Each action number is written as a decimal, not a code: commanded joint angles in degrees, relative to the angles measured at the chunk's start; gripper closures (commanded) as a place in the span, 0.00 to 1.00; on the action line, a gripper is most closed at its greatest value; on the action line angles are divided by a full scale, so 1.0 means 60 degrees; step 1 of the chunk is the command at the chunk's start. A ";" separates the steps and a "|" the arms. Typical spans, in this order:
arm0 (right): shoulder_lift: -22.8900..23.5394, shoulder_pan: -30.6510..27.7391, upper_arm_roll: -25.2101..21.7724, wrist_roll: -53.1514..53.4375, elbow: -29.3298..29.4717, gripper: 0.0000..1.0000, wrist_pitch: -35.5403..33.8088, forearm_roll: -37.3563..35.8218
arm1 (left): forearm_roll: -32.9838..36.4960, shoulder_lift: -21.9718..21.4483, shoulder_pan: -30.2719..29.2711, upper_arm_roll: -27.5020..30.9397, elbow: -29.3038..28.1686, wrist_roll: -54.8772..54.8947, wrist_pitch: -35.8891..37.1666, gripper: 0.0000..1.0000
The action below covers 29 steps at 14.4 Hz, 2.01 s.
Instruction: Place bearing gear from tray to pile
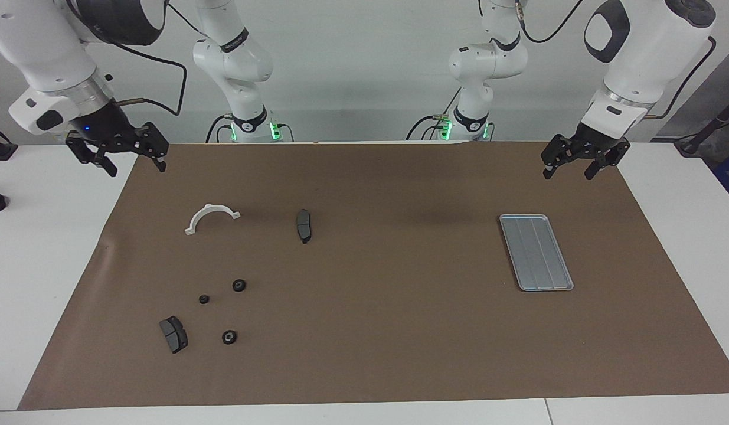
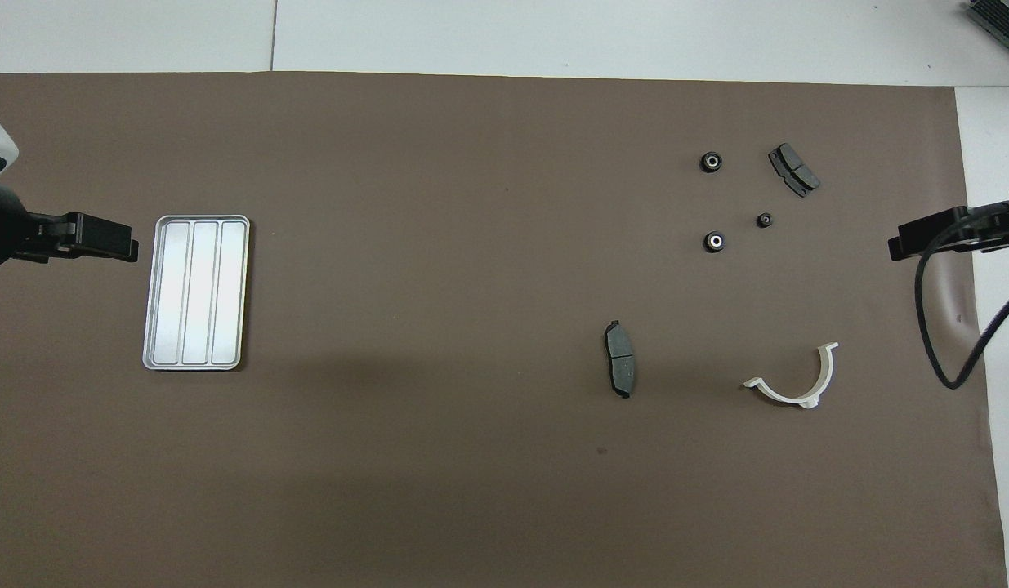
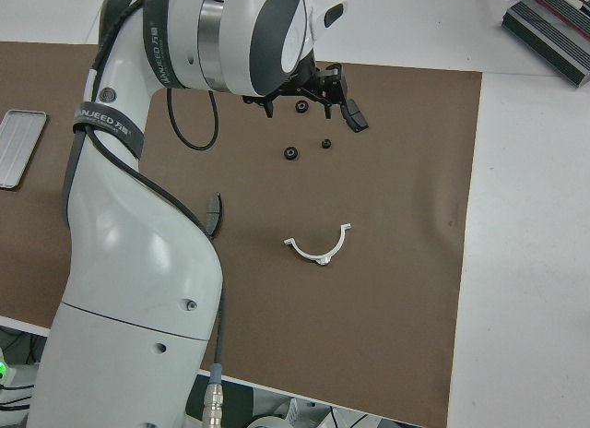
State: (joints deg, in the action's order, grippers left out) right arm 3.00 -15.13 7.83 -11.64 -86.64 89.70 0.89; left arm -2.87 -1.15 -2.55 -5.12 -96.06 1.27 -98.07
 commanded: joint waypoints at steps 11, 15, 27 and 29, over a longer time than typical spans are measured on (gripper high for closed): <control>-0.0178 0.2873 -0.2609 0.0021 -0.0120 0.00 -0.0184 0.0174 | 0.0156 -0.0219 -0.0087 -0.0055 -0.0147 -0.0080 0.0129 0.00; -0.0483 0.3341 -0.2345 0.0460 -0.0819 0.00 0.0591 0.0145 | 0.0156 -0.0219 -0.0073 -0.0055 -0.0147 -0.0080 0.0129 0.00; -0.0852 0.3488 -0.2345 0.0739 -0.1673 0.00 0.1178 0.0160 | 0.0404 0.0044 -0.0674 -0.0788 0.0336 -0.0050 0.0715 0.00; -0.0852 0.3474 -0.2345 0.0739 -0.1658 0.00 0.1119 0.0233 | 0.0435 0.0133 -0.0600 -0.0714 0.0438 -0.0050 0.0730 0.00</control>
State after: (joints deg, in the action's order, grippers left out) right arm -0.40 5.73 -6.22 -7.37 -94.47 95.12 1.04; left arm -1.59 -1.15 -5.54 -8.85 -95.32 1.25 -95.69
